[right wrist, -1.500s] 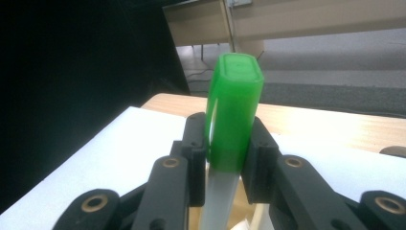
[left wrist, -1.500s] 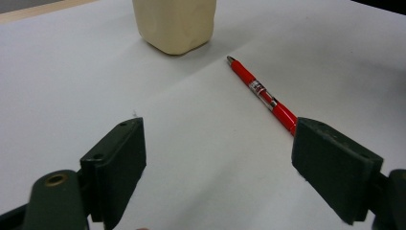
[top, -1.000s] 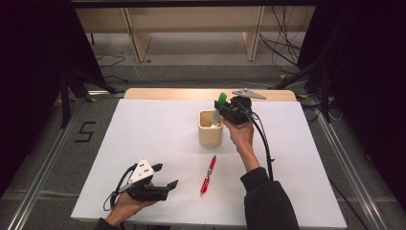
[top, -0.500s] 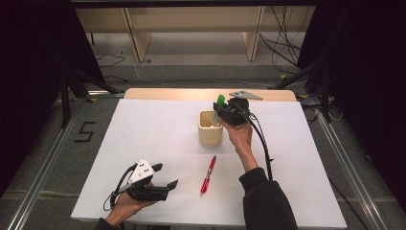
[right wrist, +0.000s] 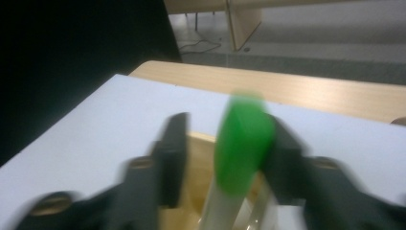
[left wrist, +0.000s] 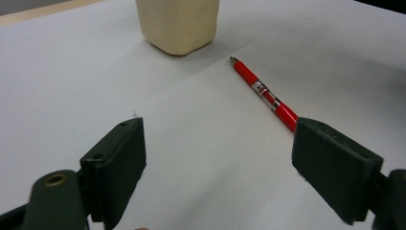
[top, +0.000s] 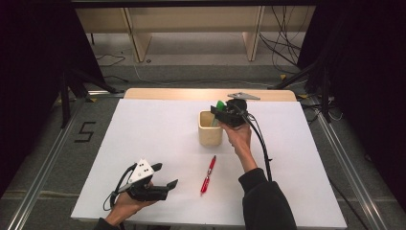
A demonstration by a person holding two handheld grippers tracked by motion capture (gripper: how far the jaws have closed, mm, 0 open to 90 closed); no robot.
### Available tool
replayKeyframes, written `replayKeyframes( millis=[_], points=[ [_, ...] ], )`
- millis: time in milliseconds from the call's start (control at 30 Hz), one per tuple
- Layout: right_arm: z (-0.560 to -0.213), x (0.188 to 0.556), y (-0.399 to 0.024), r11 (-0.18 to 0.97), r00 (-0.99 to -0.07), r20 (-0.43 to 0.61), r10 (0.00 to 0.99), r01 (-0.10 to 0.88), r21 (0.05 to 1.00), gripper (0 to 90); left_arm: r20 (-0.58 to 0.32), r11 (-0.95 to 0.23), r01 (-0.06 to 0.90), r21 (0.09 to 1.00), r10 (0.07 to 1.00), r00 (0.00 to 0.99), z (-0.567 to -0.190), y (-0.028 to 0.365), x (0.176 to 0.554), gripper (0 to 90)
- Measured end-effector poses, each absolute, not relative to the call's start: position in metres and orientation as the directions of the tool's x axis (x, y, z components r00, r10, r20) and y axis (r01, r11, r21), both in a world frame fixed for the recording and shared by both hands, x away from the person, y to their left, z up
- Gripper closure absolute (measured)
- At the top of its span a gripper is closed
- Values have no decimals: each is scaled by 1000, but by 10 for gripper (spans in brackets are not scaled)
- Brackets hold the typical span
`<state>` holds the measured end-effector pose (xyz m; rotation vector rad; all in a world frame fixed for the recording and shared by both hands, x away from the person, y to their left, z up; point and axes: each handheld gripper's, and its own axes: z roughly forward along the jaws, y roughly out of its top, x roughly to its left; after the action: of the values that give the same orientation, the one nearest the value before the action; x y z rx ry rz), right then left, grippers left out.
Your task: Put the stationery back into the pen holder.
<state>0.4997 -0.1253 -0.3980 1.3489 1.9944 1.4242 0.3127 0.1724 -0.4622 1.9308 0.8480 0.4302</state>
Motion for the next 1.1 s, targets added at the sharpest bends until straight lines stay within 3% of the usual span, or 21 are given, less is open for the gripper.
replayKeyframes(
  millis=[33,200,633,1100],
  points=[
    [-397,500,-128,29,-486,256,835,505,863,400,-51,-309,381,871,716,696,-462,173,313,188],
    [-386,496,-139,-14,-473,266,840,470,883,291,-51,-311,384,869,717,695,-463,172,313,188],
    [-375,465,-160,14,-519,244,819,444,896,269,-62,-312,409,857,726,684,-464,170,314,188],
    [-394,397,-194,73,-583,204,787,415,907,265,-69,-333,453,827,740,670,-462,155,314,186]
  ],
)
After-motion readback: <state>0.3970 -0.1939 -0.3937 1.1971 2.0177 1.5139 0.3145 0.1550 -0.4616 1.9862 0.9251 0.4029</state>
